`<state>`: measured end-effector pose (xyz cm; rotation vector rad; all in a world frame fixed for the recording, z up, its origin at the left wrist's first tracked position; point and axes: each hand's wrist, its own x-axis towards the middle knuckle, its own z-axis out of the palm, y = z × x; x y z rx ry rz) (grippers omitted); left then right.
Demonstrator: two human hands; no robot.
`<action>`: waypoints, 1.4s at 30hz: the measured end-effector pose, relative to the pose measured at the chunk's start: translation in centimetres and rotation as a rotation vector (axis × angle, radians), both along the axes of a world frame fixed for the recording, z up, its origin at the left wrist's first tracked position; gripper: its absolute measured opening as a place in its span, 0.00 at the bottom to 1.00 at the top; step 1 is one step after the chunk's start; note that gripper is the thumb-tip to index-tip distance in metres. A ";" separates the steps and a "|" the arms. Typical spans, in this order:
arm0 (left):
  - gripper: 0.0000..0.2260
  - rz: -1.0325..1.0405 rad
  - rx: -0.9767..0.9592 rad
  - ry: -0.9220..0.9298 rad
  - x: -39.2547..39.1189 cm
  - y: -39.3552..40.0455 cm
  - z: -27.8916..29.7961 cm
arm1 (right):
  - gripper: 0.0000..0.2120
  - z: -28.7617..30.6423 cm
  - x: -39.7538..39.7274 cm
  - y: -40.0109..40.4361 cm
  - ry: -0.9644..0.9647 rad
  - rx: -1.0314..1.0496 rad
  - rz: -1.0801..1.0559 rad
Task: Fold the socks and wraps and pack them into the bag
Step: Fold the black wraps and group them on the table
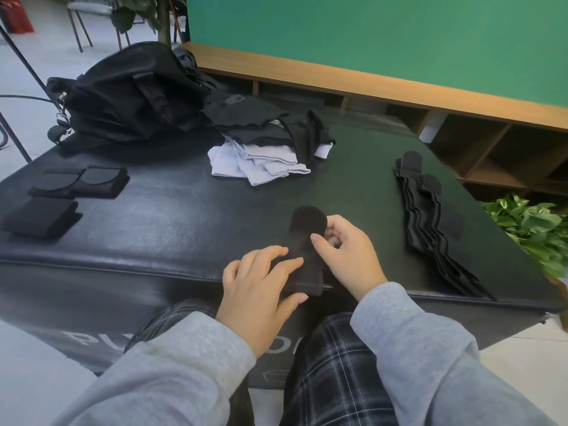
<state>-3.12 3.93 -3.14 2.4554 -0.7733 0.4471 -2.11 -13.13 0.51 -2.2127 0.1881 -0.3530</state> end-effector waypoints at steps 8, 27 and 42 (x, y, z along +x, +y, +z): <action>0.18 0.031 -0.105 0.046 0.0 0.1 0.9 | 0.17 -0.6 -1.9 0.2 -0.086 0.013 0.084; 0.17 -0.002 -0.127 -0.050 0.3 0.3 -0.2 | 0.19 -2.9 -3.6 0.8 -0.273 -0.266 0.066; 0.20 0.016 -0.089 -0.025 0.4 0.1 -0.3 | 0.08 -3.7 -4.3 0.7 -0.351 -0.347 0.138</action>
